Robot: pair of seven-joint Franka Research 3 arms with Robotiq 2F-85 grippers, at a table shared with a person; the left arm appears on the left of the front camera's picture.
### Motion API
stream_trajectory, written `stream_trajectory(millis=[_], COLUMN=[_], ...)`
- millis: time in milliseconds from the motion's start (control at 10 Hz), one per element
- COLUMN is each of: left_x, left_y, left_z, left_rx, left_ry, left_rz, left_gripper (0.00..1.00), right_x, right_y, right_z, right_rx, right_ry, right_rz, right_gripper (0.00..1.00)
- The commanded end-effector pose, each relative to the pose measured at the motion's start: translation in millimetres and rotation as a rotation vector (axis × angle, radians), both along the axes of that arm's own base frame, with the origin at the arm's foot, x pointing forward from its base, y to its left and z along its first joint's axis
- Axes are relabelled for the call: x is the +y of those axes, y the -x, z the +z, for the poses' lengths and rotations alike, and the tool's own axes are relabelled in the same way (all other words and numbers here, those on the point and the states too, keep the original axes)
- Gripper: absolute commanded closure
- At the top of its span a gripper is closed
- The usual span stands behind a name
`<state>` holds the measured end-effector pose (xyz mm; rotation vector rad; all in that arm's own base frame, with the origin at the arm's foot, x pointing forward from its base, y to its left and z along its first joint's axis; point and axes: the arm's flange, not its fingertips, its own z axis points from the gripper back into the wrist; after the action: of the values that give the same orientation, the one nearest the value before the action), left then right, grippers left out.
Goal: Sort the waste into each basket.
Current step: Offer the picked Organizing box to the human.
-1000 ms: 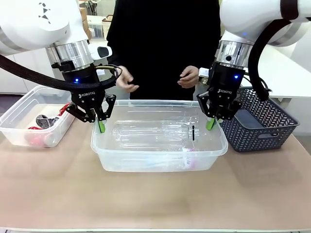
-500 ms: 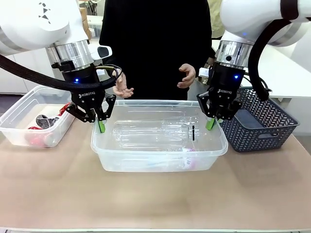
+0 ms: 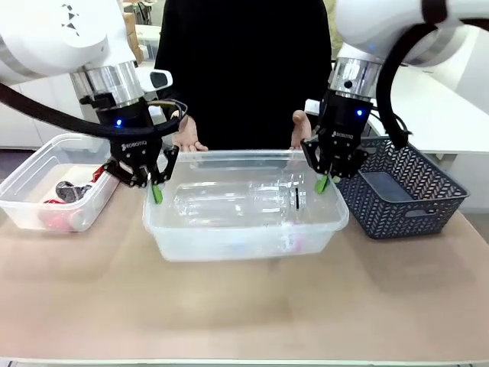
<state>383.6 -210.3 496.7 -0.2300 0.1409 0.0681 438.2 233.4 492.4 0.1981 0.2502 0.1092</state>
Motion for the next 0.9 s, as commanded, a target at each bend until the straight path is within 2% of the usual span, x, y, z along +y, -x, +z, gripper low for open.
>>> stream_trajectory(millis=[0,200,400,500,800], left_x=[-6,-8,-5,12,12], left_y=[-69,-96,-107,-106,-106], left_z=[1,-14,-29,-29,-29], left_rx=[-0.021,0.052,0.085,0.032,0.032], left_ry=[-0.001,-0.003,0.014,-0.006,-0.006], left_rz=[0.062,0.052,0.056,0.046,0.046], left_gripper=[0.96,0.96,0.96,0.96,0.96], right_x=[27,30,28,10,10], right_y=[-69,-104,-119,-109,-109], right_z=[11,-3,-21,-25,-25], right_rx=[-0.019,0.015,0.003,0.005,0.005], right_ry=[-0.033,-0.022,-0.028,-0.011,-0.011], right_rz=[-0.016,-0.057,-0.117,-0.019,-0.019], right_gripper=[0.95,0.95,0.95,0.95,0.95])
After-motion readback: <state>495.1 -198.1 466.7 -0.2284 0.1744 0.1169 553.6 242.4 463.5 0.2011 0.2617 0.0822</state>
